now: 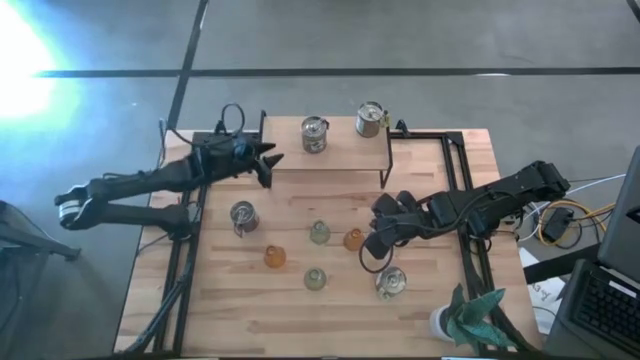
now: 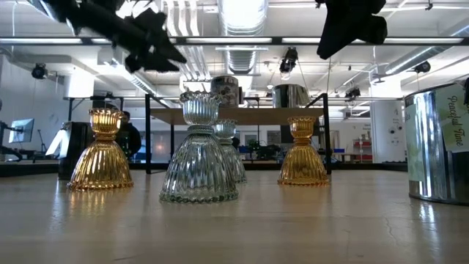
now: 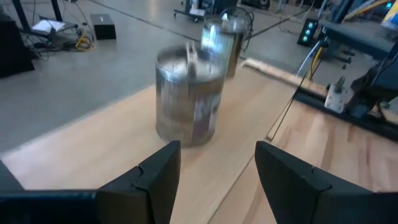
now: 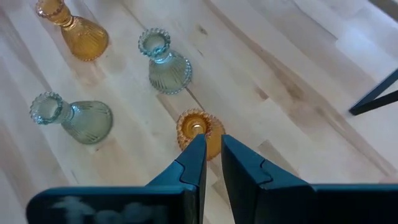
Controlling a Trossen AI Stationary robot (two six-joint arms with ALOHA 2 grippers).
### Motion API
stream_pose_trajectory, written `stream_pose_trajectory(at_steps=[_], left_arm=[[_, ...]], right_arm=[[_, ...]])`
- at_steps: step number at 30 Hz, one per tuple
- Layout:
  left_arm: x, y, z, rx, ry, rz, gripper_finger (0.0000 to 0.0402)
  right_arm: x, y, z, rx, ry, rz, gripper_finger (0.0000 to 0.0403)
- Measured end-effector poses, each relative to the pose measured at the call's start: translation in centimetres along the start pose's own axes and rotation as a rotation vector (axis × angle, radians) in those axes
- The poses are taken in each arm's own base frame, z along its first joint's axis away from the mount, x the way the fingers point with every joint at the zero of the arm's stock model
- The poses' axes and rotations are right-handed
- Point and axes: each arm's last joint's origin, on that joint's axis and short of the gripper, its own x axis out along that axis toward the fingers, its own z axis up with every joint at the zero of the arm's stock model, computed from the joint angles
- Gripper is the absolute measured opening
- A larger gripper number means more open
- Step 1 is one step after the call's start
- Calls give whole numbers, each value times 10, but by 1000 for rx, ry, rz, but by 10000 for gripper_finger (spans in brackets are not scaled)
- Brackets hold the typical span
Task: Pick & Place candle stick holders
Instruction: Put the silver scented candle on the shelf
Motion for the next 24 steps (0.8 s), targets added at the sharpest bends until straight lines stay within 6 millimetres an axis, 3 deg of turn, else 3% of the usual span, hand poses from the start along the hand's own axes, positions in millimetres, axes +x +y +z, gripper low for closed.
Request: stream_pose_trajectory(at_steps=[7, 24], left_arm=[[23, 0, -19, 17, 7, 12, 211], [75, -5, -12, 140, 78, 154, 211]], right_arm=[[0, 0, 1, -1, -9, -8, 43], [0, 0, 0, -7, -8, -7, 43]])
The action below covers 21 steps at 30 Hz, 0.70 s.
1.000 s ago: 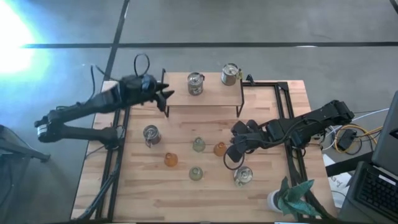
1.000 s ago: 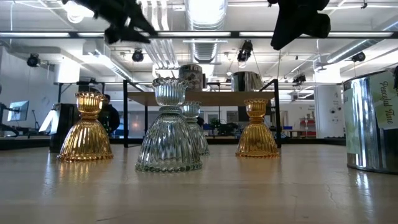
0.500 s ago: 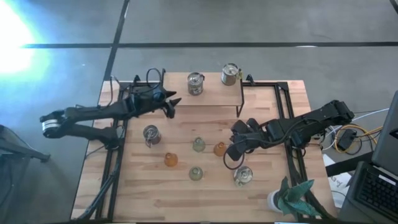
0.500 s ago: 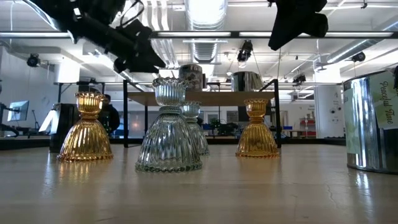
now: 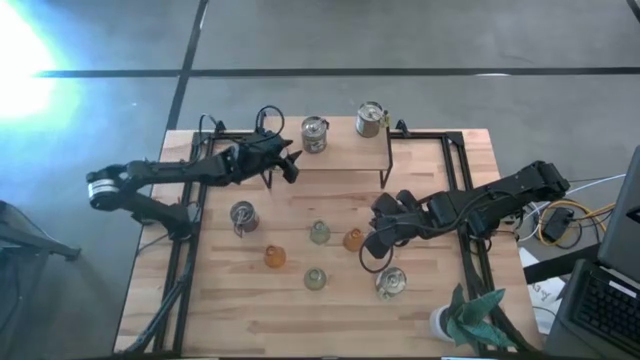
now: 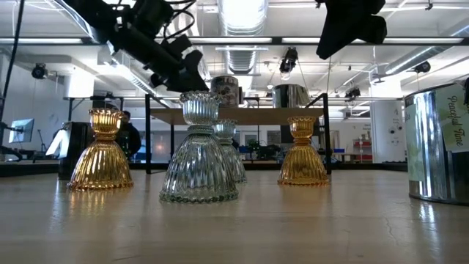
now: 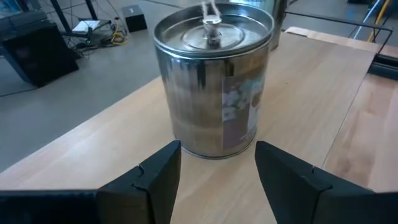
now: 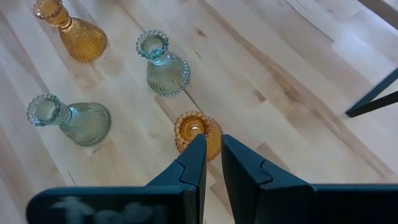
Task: Pick & Place candle stick holders
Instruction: Put the silver scented candle on the shelf
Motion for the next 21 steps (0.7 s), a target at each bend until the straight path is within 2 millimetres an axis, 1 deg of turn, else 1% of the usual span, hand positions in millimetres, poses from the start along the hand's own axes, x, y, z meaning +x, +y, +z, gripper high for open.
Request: stream_pose_trajectory(at_steps=[9, 21], left_arm=[[14, -3, 11, 15, -41, 4, 211], [46, -8, 22, 70, -24, -36, 211]], right_arm=[[0, 0, 0, -22, 2, 0, 43], [0, -1, -1, -25, 6, -4, 43]])
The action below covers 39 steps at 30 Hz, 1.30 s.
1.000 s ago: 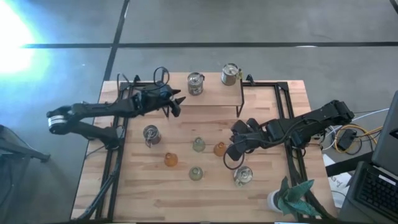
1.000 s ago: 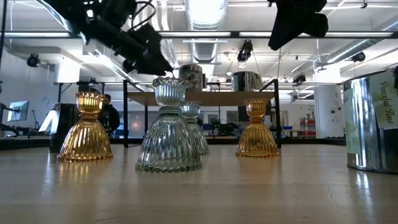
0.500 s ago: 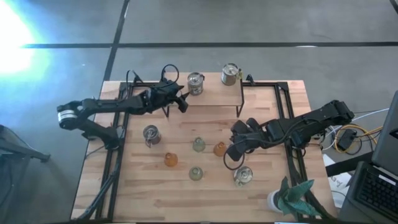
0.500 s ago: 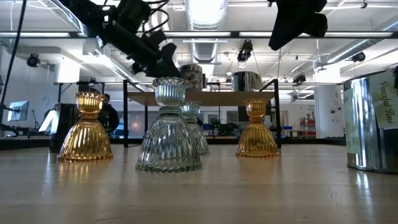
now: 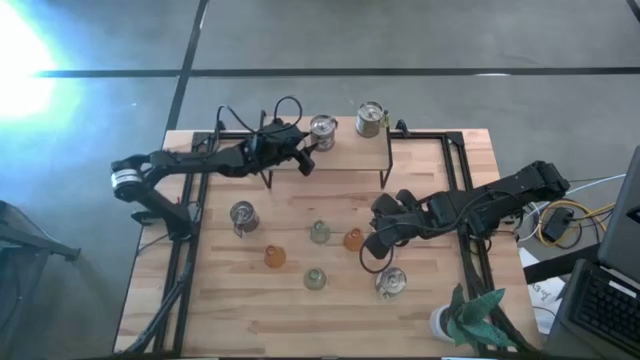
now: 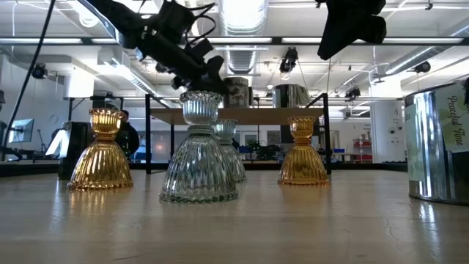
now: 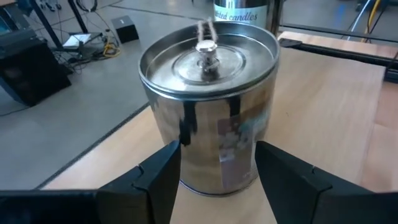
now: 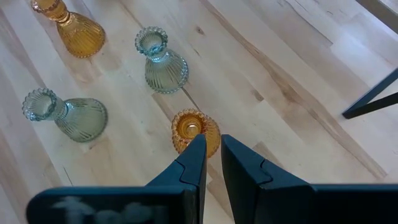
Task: Pick & Place candle stick holders
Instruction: Put the silver scented candle on the shelf
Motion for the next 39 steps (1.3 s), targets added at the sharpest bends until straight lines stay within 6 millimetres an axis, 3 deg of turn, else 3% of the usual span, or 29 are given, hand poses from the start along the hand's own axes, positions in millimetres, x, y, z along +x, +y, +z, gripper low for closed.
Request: stream_pose_trajectory(at_steps=[11, 39], left_arm=[[18, 2, 9, -2, -8, -1, 211], [25, 11, 12, -27, -54, -56, 201]], right_arm=[[0, 0, 0, 0, 1, -1, 43], [0, 0, 0, -9, 1, -2, 43]])
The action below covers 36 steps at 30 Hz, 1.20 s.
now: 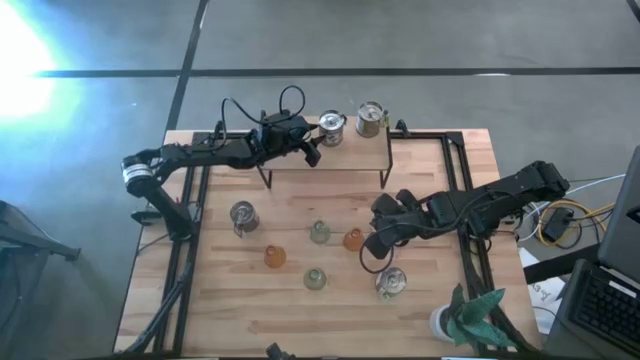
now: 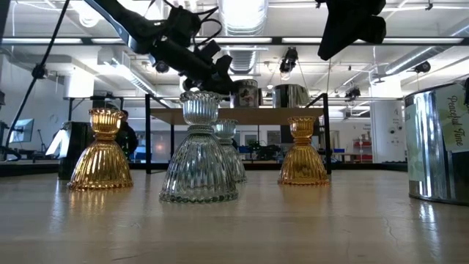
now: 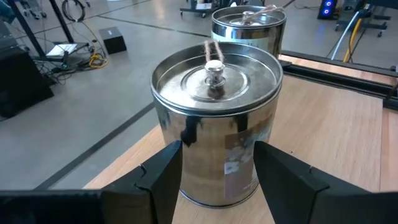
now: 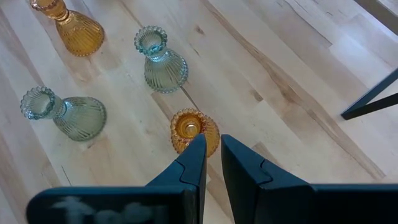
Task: Pick & Place candle stick holders
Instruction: Put the silver scented candle on the shelf
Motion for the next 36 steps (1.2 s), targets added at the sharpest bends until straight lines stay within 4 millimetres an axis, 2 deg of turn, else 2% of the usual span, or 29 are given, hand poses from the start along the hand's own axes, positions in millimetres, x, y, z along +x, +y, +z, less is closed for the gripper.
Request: stream_pose_trajectory(at_steps=[4, 16, 36], left_arm=[[7, -1, -2, 1, 13, -10, 201], [26, 2, 10, 11, -4, 10, 201], [28, 13, 10, 0, -6, 0, 202]], right_arm=[[0, 0, 0, 0, 0, 0, 43], [0, 0, 0, 3, 0, 0, 43], [0, 0, 0, 0, 0, 0, 43]])
